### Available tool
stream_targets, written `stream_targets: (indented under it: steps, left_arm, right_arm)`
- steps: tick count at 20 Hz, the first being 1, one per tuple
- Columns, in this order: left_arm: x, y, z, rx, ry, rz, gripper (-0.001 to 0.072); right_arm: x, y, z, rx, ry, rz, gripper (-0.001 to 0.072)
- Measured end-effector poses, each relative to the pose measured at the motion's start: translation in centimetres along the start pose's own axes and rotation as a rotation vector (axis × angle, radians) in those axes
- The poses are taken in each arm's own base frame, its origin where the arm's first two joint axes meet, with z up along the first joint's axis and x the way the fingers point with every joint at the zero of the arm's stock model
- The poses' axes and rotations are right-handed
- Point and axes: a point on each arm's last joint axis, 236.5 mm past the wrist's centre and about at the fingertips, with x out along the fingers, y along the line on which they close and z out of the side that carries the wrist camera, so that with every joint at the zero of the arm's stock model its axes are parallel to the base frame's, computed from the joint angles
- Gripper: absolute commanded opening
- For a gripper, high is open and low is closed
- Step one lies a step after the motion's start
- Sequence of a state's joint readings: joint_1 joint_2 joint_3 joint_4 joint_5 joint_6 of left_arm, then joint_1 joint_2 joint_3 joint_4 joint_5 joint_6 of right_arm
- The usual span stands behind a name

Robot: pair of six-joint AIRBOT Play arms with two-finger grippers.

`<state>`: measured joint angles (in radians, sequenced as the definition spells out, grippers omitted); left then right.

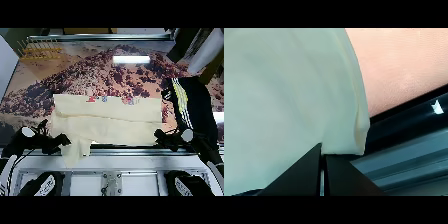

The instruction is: Fold the clothes and pants, and hang the long-sleeved shirts on hangers.

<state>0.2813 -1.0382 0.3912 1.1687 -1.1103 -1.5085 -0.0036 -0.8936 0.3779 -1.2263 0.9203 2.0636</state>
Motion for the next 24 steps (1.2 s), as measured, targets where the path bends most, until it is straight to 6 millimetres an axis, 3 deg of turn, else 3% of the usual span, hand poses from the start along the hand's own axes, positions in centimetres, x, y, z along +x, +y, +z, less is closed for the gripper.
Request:
stream_targets:
  steps: [1,3,4,7,10,14,18,24]
  left_arm:
    - [0.4,-0.2,-0.4,0.015,0.023,0.001,0.0351]
    - [1.0,-0.4,-0.8,0.036,0.043,0.005,0.0070]
    - [1.1,-0.4,-0.7,0.051,0.039,0.014,0.0014]
    - [0.4,-0.7,-0.1,0.091,-0.011,0.020,0.0007]
    - [-1.8,-2.2,0.1,0.133,-0.054,-0.006,0.0007]
    - [-5.7,-4.0,0.6,0.203,-0.119,-0.022,0.0007]
    - [-8.7,-4.7,1.2,0.253,-0.150,0.005,0.0007]
    - [-11.0,-6.1,5.1,0.292,-0.150,0.019,0.0007]
  right_arm:
    - [0.0,0.0,0.0,0.000,-0.001,0.000,0.0007]
    - [0.0,0.0,0.0,0.000,0.000,0.000,0.0007]
    - [0.0,0.0,0.0,0.000,0.000,0.000,0.0006]
    - [-0.2,0.1,0.0,-0.008,0.001,0.001,0.0007]
    - [-0.9,0.1,0.0,-0.060,0.012,-0.020,0.0006]
    - [-3.2,0.2,0.5,-0.182,0.032,-0.073,0.0006]
    - [-5.5,0.7,1.4,-0.273,0.048,-0.123,0.0006]
    - [-6.6,2.9,4.2,-0.332,0.075,-0.156,0.0005]
